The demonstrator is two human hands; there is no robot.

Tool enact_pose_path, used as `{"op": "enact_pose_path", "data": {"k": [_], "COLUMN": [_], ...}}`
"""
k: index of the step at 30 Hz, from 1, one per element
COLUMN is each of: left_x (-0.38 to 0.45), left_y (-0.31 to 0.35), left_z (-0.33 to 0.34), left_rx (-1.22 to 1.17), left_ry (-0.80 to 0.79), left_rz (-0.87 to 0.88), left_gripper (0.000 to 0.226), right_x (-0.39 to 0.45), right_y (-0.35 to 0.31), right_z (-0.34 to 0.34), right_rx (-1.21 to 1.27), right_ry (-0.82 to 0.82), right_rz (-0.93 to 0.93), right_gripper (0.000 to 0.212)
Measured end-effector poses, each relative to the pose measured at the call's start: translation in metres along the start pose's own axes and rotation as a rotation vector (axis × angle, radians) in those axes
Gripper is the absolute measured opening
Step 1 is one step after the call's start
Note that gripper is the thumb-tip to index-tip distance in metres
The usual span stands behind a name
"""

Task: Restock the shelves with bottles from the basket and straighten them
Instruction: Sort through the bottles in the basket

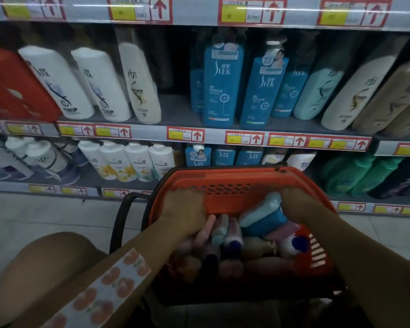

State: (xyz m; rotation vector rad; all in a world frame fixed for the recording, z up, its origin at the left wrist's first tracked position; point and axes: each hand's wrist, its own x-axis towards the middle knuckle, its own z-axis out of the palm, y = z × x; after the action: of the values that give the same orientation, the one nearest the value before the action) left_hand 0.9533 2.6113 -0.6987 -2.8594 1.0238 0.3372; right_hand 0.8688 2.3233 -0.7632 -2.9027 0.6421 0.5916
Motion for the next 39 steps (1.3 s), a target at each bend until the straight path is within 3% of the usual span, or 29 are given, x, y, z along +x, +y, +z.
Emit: {"op": "enact_pose_path", "data": {"k": [4,8,12,16,21,26,31,36,39], "left_x": [0.009,0.014,0.02,0.029,0.038,0.041,0.042,0.044,0.049], "left_y": [-0.003,-0.004,-0.006,-0.007,-0.003,0.002,-0.003,-0.004,-0.006], "left_z": [0.007,0.01,0.016,0.019,0.024,0.024,0.03,0.03,0.034], "left_rx": [-0.021,-0.043,-0.048,-0.053,-0.047,-0.073,-0.305,-0.492,-0.643], "left_ry": [-0.076,-0.042,-0.047,-0.043,-0.043,-0.026,-0.134,-0.258,-0.293], "left_rz": [-0.029,-0.031,-0.04,-0.03,-0.009,-0.008,0.053,0.1,0.051], "left_gripper": [0.043,0.043,0.046,0.045,0.043,0.041,0.05,0.087,0.076], "right_x": [0.022,0.038,0.051,0.058,0.054,0.048,0.036,0.012,0.008], "right_y": [-0.01,-0.004,0.006,0.002,-0.018,-0.039,-0.045,-0.057,-0.064], "right_z": [0.002,0.009,0.021,0.015,-0.001,-0.001,-0.029,-0.068,-0.077], "right_rx": [-0.014,-0.066,-0.035,0.04,0.166,0.174,0.238,0.542,0.742], "right_ry": [-0.013,-0.012,-0.033,-0.044,-0.046,-0.032,0.04,0.117,0.139], "right_rz": [0.065,0.095,0.088,0.104,-0.025,-0.154,-0.247,-0.356,-0.396], "right_gripper": [0.045,0.043,0.06,0.047,0.055,0.039,0.035,0.027,0.029]}}
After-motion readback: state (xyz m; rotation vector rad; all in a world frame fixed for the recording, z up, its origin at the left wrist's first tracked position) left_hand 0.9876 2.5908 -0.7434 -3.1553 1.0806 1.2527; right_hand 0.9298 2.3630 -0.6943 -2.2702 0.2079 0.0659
